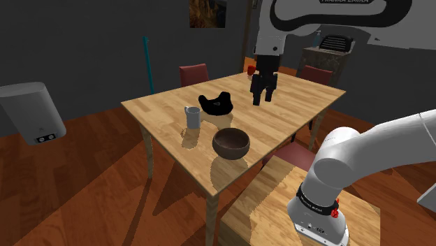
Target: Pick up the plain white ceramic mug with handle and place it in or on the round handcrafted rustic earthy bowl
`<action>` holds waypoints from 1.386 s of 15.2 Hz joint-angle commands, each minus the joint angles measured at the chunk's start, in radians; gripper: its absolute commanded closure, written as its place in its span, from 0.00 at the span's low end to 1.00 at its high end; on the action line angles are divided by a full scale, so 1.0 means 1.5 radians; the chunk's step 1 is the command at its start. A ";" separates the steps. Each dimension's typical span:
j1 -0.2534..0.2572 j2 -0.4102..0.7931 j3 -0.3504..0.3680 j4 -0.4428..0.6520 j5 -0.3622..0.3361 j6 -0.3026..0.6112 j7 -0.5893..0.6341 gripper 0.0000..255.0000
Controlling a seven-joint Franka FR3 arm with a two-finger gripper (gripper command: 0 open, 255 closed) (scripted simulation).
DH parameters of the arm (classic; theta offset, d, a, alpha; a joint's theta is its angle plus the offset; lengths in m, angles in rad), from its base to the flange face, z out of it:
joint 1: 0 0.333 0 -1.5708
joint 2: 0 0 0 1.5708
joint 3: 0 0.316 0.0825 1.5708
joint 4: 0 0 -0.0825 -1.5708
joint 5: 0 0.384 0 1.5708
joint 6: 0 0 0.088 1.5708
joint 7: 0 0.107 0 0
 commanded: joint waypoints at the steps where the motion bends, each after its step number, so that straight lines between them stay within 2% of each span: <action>1: 0.000 0.000 0.000 0.000 0.000 0.000 0.000 0.00; 11: 0.009 0.208 0.023 0.040 -0.010 0.208 -0.008 0.00; 21: 0.014 0.442 0.039 0.169 -0.034 0.352 0.000 0.00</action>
